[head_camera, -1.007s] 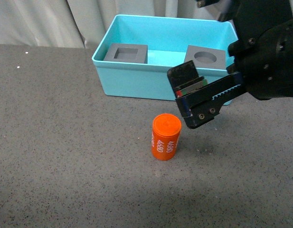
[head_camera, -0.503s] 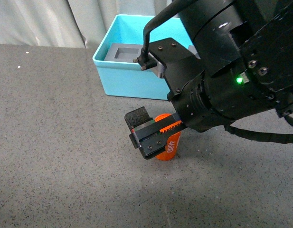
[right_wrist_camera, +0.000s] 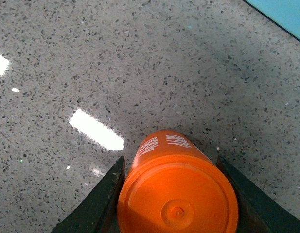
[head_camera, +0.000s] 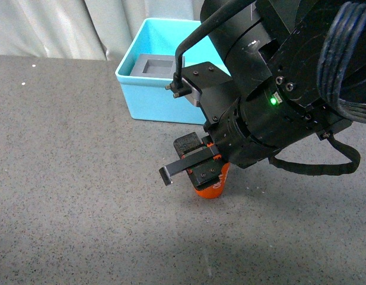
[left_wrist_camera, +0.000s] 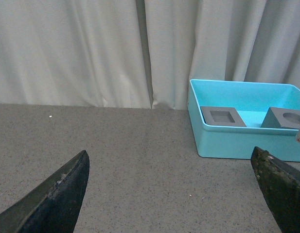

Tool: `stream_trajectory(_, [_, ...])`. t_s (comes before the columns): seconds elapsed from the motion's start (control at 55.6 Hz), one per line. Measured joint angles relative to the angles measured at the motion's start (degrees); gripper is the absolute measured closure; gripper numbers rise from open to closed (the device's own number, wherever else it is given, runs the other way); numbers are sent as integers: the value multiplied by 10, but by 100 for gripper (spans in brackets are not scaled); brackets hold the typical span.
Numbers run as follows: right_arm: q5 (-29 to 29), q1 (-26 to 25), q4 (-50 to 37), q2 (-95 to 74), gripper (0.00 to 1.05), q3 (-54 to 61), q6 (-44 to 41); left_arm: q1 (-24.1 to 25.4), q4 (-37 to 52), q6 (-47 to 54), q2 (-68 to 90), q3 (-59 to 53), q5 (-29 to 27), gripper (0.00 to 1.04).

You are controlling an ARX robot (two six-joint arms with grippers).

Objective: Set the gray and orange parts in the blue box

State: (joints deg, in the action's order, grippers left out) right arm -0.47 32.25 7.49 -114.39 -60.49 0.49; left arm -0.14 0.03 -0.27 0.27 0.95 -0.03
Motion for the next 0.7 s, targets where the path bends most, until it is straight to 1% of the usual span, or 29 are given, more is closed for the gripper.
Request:
stream_trajectory(0.162, [6, -13, 6, 23, 59, 0, 1, 0, 0, 0, 0, 0, 0, 7])
stream_trajectory(0.306, [7, -39, 15, 85, 59, -14, 2, 0, 0, 0, 0, 0, 0, 7])
stream_trajectory(0.521, [-2, -81, 37, 122, 59, -111, 3, 0, 0, 0, 0, 0, 0, 7])
stream_trajectory(0.575, [5, -93, 43, 105, 59, -151, 0, 0, 0, 0, 0, 0, 0, 7])
stream_trajectory(0.701, [1, -102, 54, 53, 59, -208, -2, 0, 0, 0, 0, 0, 0, 7])
